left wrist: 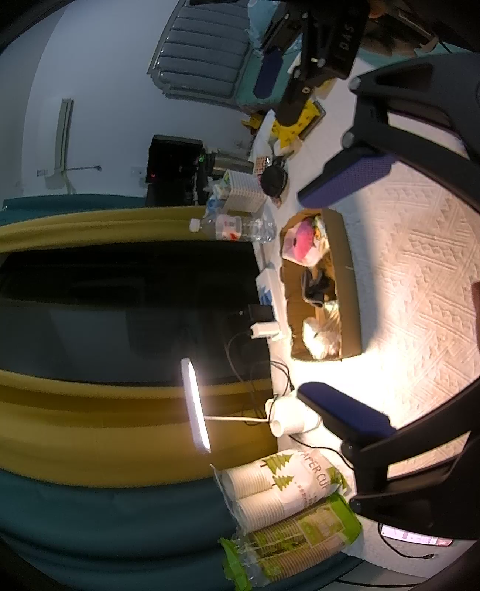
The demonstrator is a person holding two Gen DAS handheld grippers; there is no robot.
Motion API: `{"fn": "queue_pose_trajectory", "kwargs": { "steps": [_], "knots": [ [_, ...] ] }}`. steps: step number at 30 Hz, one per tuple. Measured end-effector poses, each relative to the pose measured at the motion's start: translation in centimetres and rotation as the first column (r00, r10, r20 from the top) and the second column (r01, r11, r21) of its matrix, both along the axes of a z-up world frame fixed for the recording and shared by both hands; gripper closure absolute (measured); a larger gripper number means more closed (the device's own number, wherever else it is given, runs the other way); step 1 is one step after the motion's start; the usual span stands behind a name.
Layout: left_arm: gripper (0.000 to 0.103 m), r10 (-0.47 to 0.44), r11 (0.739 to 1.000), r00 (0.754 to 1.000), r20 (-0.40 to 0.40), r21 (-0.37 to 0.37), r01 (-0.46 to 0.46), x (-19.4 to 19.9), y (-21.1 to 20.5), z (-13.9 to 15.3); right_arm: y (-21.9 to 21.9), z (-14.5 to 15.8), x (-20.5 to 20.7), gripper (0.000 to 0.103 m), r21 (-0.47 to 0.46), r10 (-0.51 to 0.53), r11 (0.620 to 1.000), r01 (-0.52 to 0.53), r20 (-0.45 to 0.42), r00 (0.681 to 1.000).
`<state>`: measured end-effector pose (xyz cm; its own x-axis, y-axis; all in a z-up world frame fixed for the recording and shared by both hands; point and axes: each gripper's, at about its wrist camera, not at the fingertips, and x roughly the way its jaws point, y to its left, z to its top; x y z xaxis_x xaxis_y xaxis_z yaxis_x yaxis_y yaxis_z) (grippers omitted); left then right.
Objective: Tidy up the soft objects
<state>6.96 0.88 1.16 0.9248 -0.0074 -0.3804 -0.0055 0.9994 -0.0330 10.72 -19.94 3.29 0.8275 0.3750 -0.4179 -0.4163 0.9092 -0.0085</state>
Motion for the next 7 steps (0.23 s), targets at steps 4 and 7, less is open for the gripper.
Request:
{"fn": "queue_pose_trajectory", "kwargs": {
  "steps": [4, 7],
  "knots": [
    [0.007, -0.005, 1.000, 1.000, -0.002, -0.003, 0.005, 0.20, -0.02, -0.17, 0.02, -0.14, 0.07, 0.029, 0.000, 0.002, 1.000, -0.002, -0.003, 1.000],
    [0.007, -0.005, 1.000, 1.000, 0.009, 0.001, 0.005, 0.23, -0.36, 0.28, 0.03, -0.09, -0.09, 0.029, 0.009, 0.007, 1.000, -0.007, -0.001, 1.000]
  ]
}}
